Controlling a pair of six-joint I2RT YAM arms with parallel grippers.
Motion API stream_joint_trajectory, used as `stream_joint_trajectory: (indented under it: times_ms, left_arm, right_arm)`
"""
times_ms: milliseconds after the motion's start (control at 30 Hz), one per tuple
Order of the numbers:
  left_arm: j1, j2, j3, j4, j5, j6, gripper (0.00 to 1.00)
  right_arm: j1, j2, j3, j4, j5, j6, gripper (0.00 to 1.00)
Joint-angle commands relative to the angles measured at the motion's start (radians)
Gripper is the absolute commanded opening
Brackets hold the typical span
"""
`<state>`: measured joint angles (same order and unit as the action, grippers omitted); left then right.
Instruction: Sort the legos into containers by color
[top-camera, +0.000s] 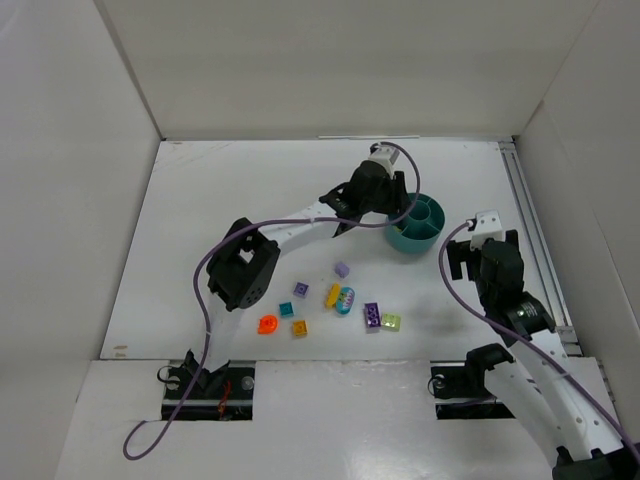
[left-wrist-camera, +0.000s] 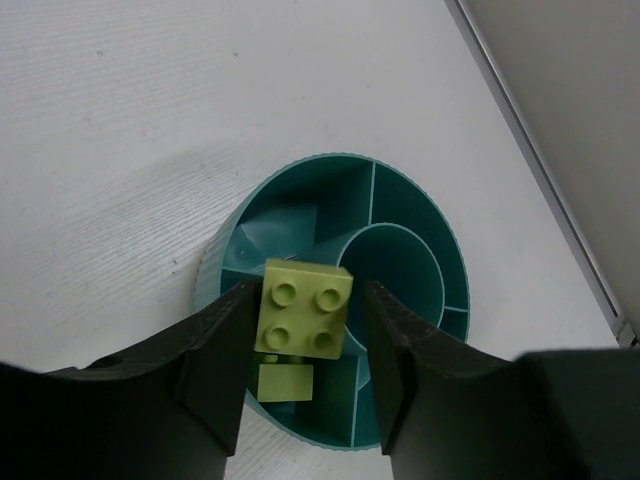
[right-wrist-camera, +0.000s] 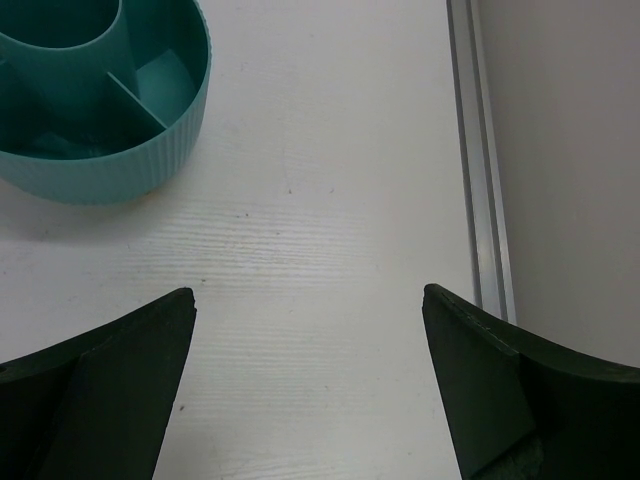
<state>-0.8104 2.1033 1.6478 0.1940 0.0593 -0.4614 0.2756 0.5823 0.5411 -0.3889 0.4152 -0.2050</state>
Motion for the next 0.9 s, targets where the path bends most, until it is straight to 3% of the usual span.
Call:
stream_joint_trajectory:
  times_ms: [0,233,400,467,533,700,767,867]
  left_arm:
    - [-0.003,-0.051,-0.005,0.036,0.023,0.018,0.45]
    - [-0.003,-0.126,-0.064,0.045,0.043,0.027,0.55]
    - [-0.003,-0.227,-0.154,0.068,0.043,0.027,0.69]
    - [-0.003,-0.293,-0.209,0.068,0.043,0.036,0.80]
    - [-0.003,-0.350,-0.258,0.059,0.005,0.046,1.00]
    - [-0.003,-0.608,-0.519,0.038,-0.107,0.046,1.00]
    - [-0.003,-0.689,-0.606,0.027,-0.163,0.046,1.00]
    - [-0.003,-0.831,-0.752,-0.005,-0.208,0.021,1.00]
  right_arm:
    - [-0.006,-0.010,0.007,0.030,0.011,0.016,1.00]
    - [-0.006,-0.038,0.028,0.007,-0.013,0.016,1.00]
    - [-0.006,-0.068,0.037,-0.005,-0.134,-0.055,1.00]
    - [-0.006,-0.068,0.037,-0.005,-0.269,-0.094,1.00]
    - [-0.006,-0.059,0.037,-0.005,-0.378,-0.137,1.00]
    - [0.086,-0.018,0.033,-0.041,-0.601,-0.198,1.00]
    - [0.193,0.004,0.023,-0.041,-0.601,-0.198,1.00]
    - [0.380,0.078,0.034,-0.086,-0.479,-0.124,1.00]
